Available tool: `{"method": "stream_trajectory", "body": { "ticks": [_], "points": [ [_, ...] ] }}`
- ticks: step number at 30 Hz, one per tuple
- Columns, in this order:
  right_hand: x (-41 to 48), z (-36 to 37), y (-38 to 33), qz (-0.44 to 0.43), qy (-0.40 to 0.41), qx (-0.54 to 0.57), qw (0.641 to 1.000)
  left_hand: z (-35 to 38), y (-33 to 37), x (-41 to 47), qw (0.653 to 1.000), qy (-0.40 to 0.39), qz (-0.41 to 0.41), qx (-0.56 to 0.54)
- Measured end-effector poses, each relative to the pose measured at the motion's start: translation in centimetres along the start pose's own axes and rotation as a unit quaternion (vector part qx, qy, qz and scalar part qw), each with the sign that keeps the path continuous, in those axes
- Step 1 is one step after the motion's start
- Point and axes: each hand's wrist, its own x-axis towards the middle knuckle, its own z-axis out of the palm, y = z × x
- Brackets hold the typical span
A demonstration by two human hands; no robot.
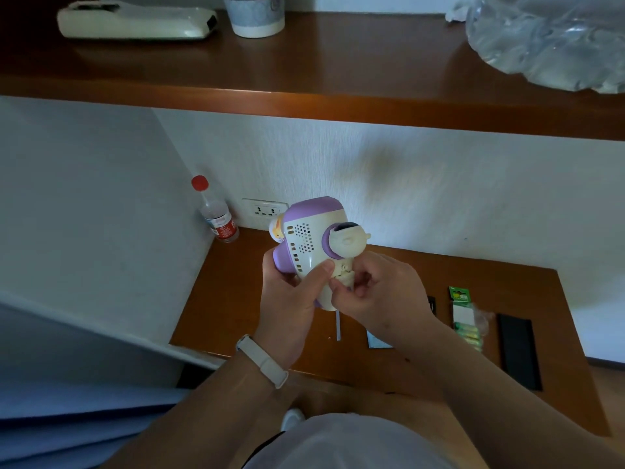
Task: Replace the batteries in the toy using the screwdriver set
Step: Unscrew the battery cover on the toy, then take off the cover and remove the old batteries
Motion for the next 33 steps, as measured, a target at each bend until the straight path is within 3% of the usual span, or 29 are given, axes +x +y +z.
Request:
{"method": "stream_trajectory", "body": {
  "ticks": [7, 16, 25, 33],
  "points": [
    [0.8, 0.7, 0.6, -0.001, 0.014, 0.036, 0.999, 0.3, -0.1, 0.5, 1.0, 0.017, 0.01, 0.016],
    [1.8, 1.2, 1.0, 0.034, -0.055, 0.064, 0.996, -0.5, -1.3, 1.8, 0.998, 0.042, -0.002, 0.045],
    [2.1, 1.6, 1.2, 0.123, -0.151, 0.101, 0.976, -1.4, -2.2, 2.8, 0.997, 0.065, -0.049, -0.007],
    [1.7, 2.6, 1.4, 0.161, -0.119, 0.132, 0.971, -2.0, -3.6, 3.7, 0.993, 0.074, -0.091, -0.03]
  ]
}}
